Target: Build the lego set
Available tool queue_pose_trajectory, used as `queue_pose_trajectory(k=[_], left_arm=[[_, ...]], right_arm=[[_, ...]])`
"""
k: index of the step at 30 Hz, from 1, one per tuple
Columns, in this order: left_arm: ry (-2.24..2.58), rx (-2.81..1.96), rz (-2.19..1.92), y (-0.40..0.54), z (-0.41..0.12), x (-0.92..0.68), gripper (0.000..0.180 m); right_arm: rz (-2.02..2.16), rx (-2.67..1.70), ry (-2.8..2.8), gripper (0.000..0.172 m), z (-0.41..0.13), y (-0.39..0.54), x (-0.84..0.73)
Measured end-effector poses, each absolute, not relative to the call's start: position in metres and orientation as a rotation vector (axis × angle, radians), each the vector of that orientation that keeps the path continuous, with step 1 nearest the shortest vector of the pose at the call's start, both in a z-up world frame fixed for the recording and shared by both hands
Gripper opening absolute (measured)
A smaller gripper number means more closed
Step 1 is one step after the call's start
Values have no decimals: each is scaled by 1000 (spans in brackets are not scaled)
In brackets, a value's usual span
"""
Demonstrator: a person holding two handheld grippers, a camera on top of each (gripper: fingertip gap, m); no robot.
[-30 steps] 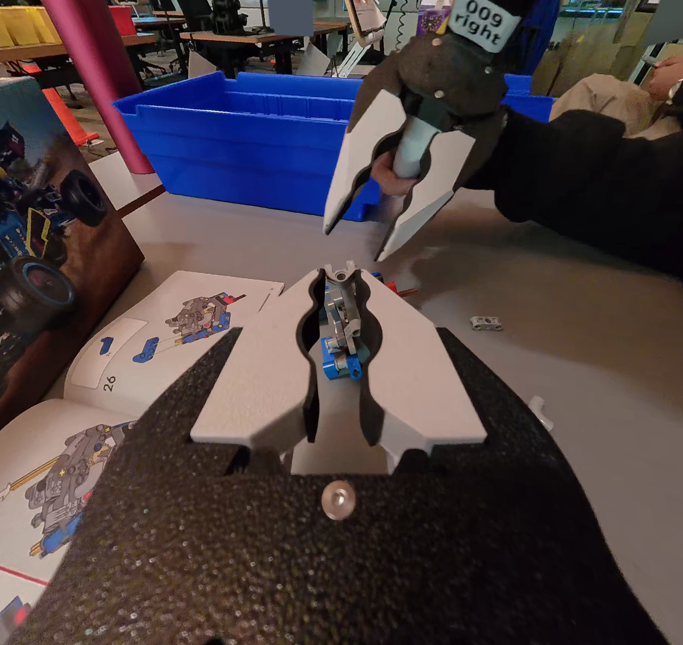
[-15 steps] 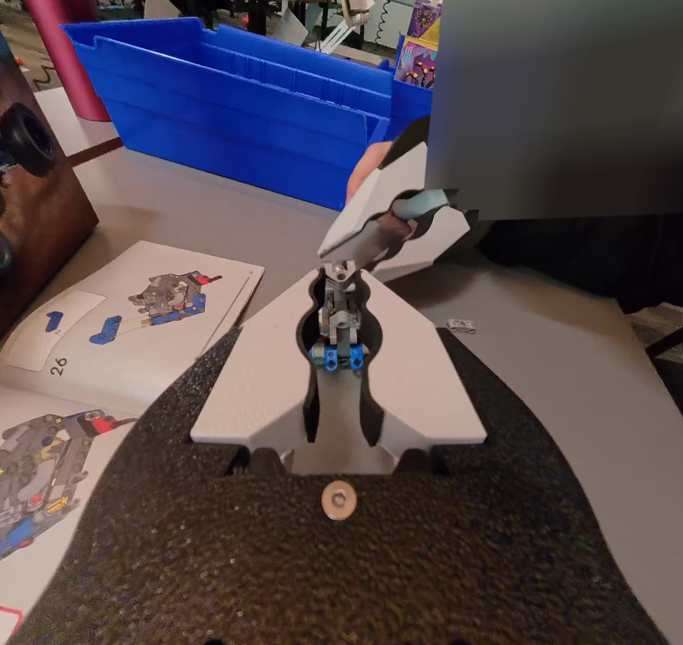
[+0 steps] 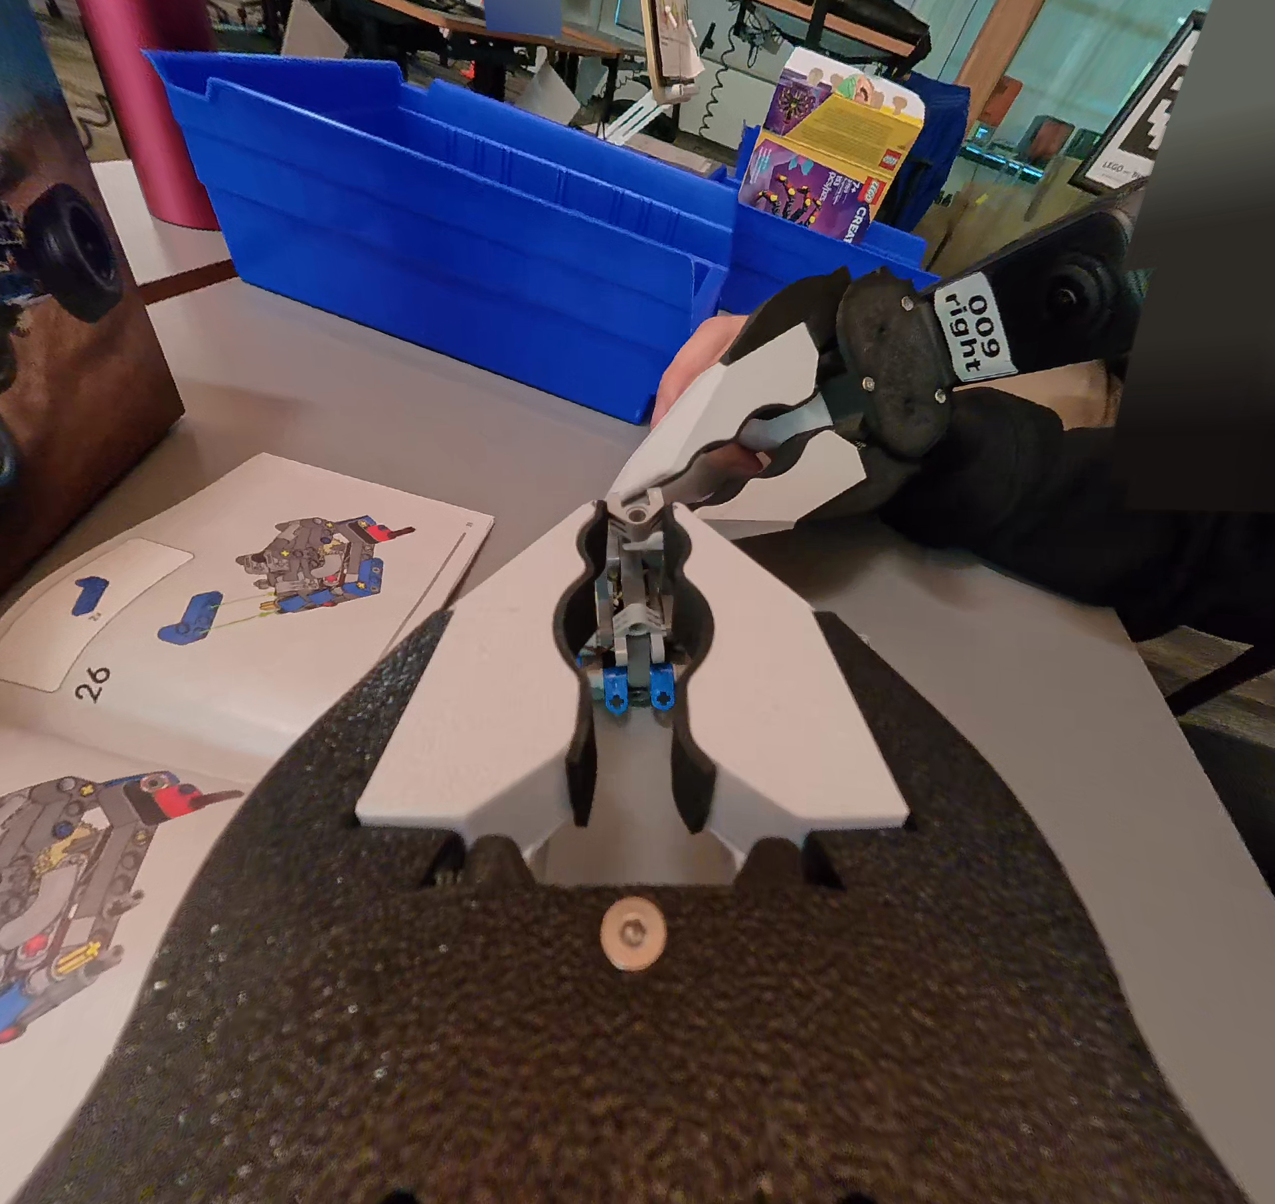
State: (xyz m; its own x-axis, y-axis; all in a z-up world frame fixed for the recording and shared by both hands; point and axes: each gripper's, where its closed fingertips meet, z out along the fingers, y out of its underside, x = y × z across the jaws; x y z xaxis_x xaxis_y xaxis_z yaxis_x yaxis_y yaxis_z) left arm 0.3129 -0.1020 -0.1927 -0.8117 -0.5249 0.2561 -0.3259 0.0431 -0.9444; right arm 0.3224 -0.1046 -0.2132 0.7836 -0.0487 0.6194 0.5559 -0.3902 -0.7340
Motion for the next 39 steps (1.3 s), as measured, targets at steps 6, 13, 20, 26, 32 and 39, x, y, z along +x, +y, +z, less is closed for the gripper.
queue_pose_trajectory(k=[6,13,20,26,32,39], left_arm=[[2115,-731,-1776,-104,-190,310,12],[2107,-635,-1676,-109,-192,307,10],[2109,-625,-1612,-106,-196,309,9],[2123,-590,-1545,-105,-198,310,9],[2131,-383,-1339,-97,-188,310,13],[2189,30,-997,-100,-190,306,21]], right_arm=[[-748,-1867,-421,4,-212,-102,322],[-842,-1894,-469,4,-215,-103,326],[-894,-1896,-467,4,-213,-105,331],[-930,-1899,-485,4,-214,-105,332],[-956,-1904,-497,4,-214,-105,333],[-993,-1917,-542,4,-216,-104,333]])
